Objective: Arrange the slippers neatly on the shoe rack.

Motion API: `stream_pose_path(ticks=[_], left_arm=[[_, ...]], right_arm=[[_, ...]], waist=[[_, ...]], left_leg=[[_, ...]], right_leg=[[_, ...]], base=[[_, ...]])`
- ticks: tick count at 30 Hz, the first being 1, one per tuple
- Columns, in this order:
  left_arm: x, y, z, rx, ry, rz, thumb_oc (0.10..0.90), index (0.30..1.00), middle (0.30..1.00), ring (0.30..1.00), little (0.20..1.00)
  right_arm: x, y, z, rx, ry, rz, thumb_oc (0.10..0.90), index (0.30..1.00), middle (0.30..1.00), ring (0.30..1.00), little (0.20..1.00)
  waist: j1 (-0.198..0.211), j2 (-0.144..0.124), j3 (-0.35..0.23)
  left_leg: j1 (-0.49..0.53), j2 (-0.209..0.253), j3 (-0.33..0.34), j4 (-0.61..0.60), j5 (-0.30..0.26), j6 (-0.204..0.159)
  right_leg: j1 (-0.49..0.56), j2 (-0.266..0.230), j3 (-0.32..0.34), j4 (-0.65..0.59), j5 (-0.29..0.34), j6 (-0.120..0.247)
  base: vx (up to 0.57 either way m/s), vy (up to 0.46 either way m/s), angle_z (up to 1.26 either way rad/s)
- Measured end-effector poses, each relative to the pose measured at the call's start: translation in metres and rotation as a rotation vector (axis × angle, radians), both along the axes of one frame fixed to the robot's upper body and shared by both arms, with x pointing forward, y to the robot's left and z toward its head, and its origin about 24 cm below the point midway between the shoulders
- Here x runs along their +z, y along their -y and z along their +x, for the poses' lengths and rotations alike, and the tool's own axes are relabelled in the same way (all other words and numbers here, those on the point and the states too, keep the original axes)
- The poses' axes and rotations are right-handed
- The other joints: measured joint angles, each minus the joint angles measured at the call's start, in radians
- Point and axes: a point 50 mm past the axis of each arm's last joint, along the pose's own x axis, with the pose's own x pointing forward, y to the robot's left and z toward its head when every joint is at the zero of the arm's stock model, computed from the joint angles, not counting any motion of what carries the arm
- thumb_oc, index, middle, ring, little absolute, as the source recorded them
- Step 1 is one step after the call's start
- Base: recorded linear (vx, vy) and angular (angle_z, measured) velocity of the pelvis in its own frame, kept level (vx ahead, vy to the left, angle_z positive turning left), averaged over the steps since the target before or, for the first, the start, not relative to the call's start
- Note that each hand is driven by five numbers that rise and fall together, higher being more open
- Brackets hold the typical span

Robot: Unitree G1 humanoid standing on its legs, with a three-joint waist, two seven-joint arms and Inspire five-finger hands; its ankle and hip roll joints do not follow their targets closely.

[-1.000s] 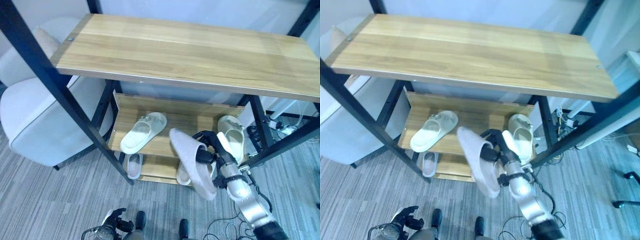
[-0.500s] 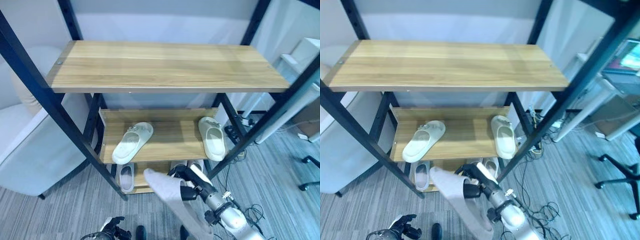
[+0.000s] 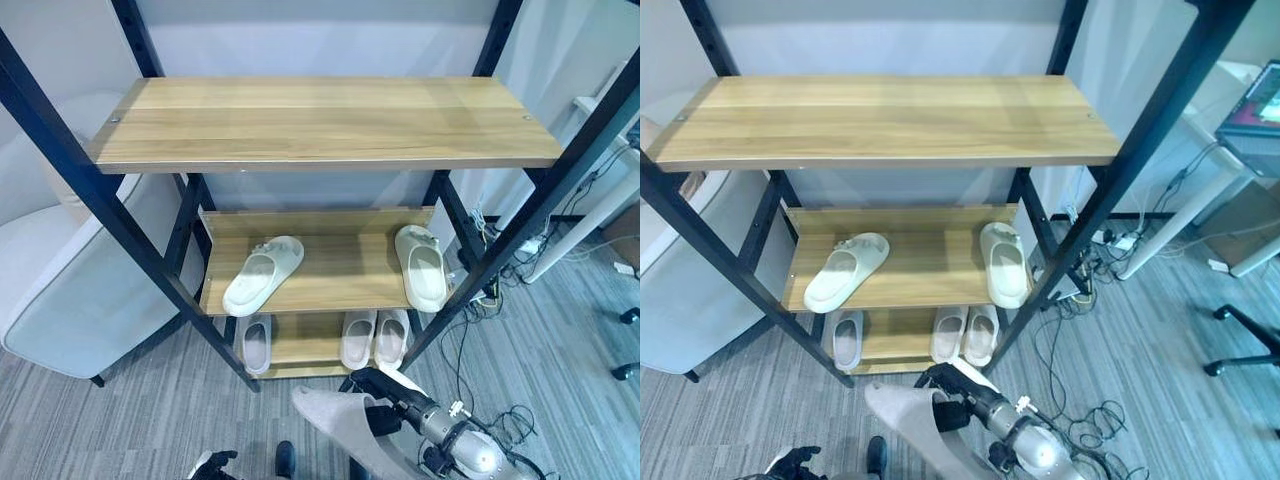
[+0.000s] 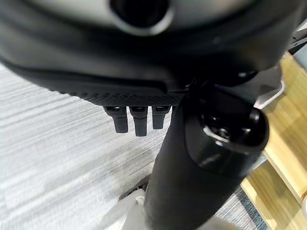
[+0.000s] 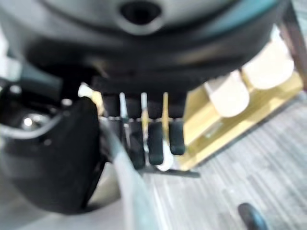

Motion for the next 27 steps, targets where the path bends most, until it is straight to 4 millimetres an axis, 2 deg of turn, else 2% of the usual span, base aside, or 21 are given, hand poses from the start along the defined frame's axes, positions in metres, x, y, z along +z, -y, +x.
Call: stream_pose_path(ticks=[4, 5, 7, 9, 10, 12, 13, 14, 15, 16, 17, 19, 20, 21, 23, 27], left_arm=[[0.001, -0.001, 0.003, 0.003, 0.011, 0.014, 0.800, 0.900, 0.900, 0.900, 0.900], [0.001, 0.000, 0.006, 0.004, 0.018, 0.014, 0.800, 0.900, 0.900, 0.900, 0.900], [0.001, 0.005, 0.009, 0.002, 0.025, 0.005, 0.800, 0.900, 0.900, 0.900, 0.900], [0.001, 0.006, 0.013, 0.002, 0.034, 0.005, 0.800, 0.900, 0.900, 0.900, 0.900], [0.003, 0.004, 0.018, 0.017, 0.048, 0.018, 0.800, 0.900, 0.900, 0.900, 0.900], [0.007, -0.005, 0.028, 0.023, 0.068, 0.050, 0.800, 0.900, 0.900, 0.900, 0.900], [0.010, -0.006, 0.034, 0.020, 0.081, 0.056, 0.800, 0.900, 0.900, 0.900, 0.900], [0.011, -0.009, 0.035, 0.019, 0.088, 0.066, 0.800, 0.900, 0.900, 0.900, 0.900], [0.010, -0.009, 0.031, 0.020, 0.078, 0.068, 0.800, 0.900, 0.900, 0.900, 0.900], [0.007, -0.006, 0.026, 0.022, 0.065, 0.060, 0.800, 0.900, 0.900, 0.900, 0.900], [0.003, 0.000, 0.019, -0.004, 0.035, 0.058, 0.800, 0.900, 0.900, 0.900, 0.900], [0.003, -0.001, 0.018, -0.029, 0.022, 0.070, 0.800, 0.900, 0.900, 0.900, 0.900], [0.004, -0.003, 0.019, -0.040, 0.024, 0.077, 0.800, 0.900, 0.900, 0.900, 0.900], [0.005, -0.004, 0.021, -0.048, 0.030, 0.083, 0.800, 0.900, 0.900, 0.900, 0.900], [0.012, -0.009, 0.038, -0.061, 0.092, 0.094, 0.800, 0.900, 0.900, 0.900, 0.900], [0.024, -0.014, 0.065, -0.081, 0.169, 0.110, 0.800, 0.900, 0.900, 0.900, 0.900]], right_arm=[[0.004, 0.000, 0.006, 0.001, 0.026, -0.003, 0.400, 0.300, 0.300, 0.300, 0.300], [0.006, 0.001, 0.008, -0.002, 0.038, -0.005, 0.400, 0.300, 0.300, 0.300, 0.300], [0.008, 0.004, 0.011, -0.011, 0.054, -0.010, 0.400, 0.300, 0.300, 0.300, 0.300], [0.010, 0.005, 0.014, -0.015, 0.067, -0.019, 0.400, 0.300, 0.300, 0.300, 0.300], [0.012, 0.005, 0.017, -0.015, 0.083, -0.023, 0.400, 0.300, 0.300, 0.300, 0.300], [0.013, 0.004, 0.018, -0.025, 0.095, -0.018, 0.400, 0.300, 0.300, 0.300, 0.300], [0.014, 0.004, 0.019, -0.027, 0.101, -0.017, 0.400, 0.300, 0.300, 0.300, 0.300], [0.014, 0.005, 0.020, -0.029, 0.106, -0.028, 0.400, 0.300, 0.300, 0.300, 0.300], [0.013, 0.007, 0.019, -0.033, 0.103, -0.037, 0.400, 0.300, 0.300, 0.300, 0.300], [0.012, 0.010, 0.018, -0.036, 0.101, -0.046, 0.400, 0.300, 0.300, 0.300, 0.300], [0.009, 0.011, 0.017, -0.039, 0.118, -0.088, 0.400, 0.300, 0.300, 0.300, 0.300], [0.008, 0.007, 0.016, -0.037, 0.126, -0.095, 0.400, 0.300, 0.300, 0.300, 0.300], [0.010, 0.001, 0.017, -0.037, 0.137, -0.074, 0.400, 0.300, 0.300, 0.300, 0.300], [0.010, -0.002, 0.017, -0.035, 0.142, -0.064, 0.400, 0.300, 0.300, 0.300, 0.300], [0.013, -0.010, 0.020, -0.029, 0.158, -0.039, 0.400, 0.300, 0.300, 0.300, 0.300], [0.016, -0.020, 0.026, -0.004, 0.185, -0.029, 0.400, 0.300, 0.300, 0.300, 0.300]], waist=[[0.002, 0.000, 0.003], [0.009, -0.001, 0.009], [0.022, 0.008, 0.014], [0.025, 0.006, 0.027], [0.028, -0.014, 0.045], [0.035, -0.048, 0.069], [0.035, -0.052, 0.079], [0.049, -0.048, 0.086], [0.051, -0.036, 0.085], [0.050, -0.015, 0.083], [0.038, -0.011, 0.082], [0.032, -0.042, 0.078], [0.025, -0.058, 0.074], [0.024, -0.063, 0.072], [0.028, -0.073, 0.070], [0.027, -0.083, 0.066]], left_leg=[[-0.033, -0.001, -0.036, 0.057, 0.001, -0.031], [-0.049, 0.000, -0.029, 0.086, 0.000, -0.040], [-0.053, 0.003, 0.009, 0.086, -0.003, -0.037], [-0.054, 0.005, 0.023, 0.081, -0.010, -0.039], [-0.082, 0.007, 0.021, 0.093, -0.021, -0.055], [-0.135, 0.037, 0.016, 0.089, -0.009, -0.074], [-0.154, 0.048, 0.025, 0.077, -0.004, -0.080], [-0.159, 0.086, 0.060, 0.022, -0.004, -0.080], [-0.156, 0.098, 0.070, 0.022, -0.004, -0.080], [-0.142, 0.105, 0.073, 0.024, -0.010, -0.072], [-0.131, 0.088, 0.085, 0.035, 0.034, -0.061], [-0.118, 0.034, 0.121, 0.036, 0.038, -0.040], [-0.098, -0.004, 0.151, 0.026, 0.042, 0.002], [-0.090, -0.018, 0.159, 0.021, 0.035, 0.013], [-0.071, -0.041, 0.185, 0.019, 0.021, 0.044], [-0.051, -0.047, 0.205, 0.003, 0.009, 0.061]], right_leg=[[0.024, 0.001, -0.047, -0.033, 0.009, -0.018], [0.032, -0.008, -0.073, -0.038, 0.014, -0.030], [0.040, -0.008, -0.086, -0.050, 0.020, -0.039], [0.040, -0.011, -0.090, -0.050, 0.017, -0.043], [0.040, -0.028, -0.088, -0.051, 0.003, -0.062], [0.035, -0.051, -0.086, -0.052, -0.011, -0.053], [0.035, -0.058, -0.085, -0.056, -0.013, -0.049], [0.032, -0.060, -0.077, -0.051, -0.012, -0.028], [0.038, -0.059, -0.070, -0.051, -0.014, -0.016], [0.047, -0.055, -0.067, -0.052, -0.015, 0.002], [0.057, -0.088, -0.058, -0.044, -0.029, 0.026], [0.045, -0.141, -0.022, -0.032, -0.035, 0.055], [0.041, -0.184, -0.004, -0.015, -0.025, 0.081], [0.039, -0.199, -0.004, -0.008, -0.024, 0.081], [0.015, -0.227, 0.012, 0.038, -0.012, 0.104], [-0.022, -0.237, 0.046, 0.099, -0.006, 0.151]], base=[[0.02, -0.002, 0.38], [0.03, 0.077, 0.32], [0.04, 0.083, 0.20], [0.13, 0.136, 0.15], [0.20, 0.176, 0.18], [0.21, 0.223, 0.24], [0.13, 0.157, 0.06], [0.16, 0.247, -0.13], [0.10, 0.170, -0.26], [0.20, 0.331, -0.34], [0.15, 0.239, -0.34], [0.13, 0.223, -0.38], [0.06, 0.135, -0.36], [0.07, 0.187, -0.27], [0.05, 0.154, -0.23], [0.05, 0.094, -0.18]])
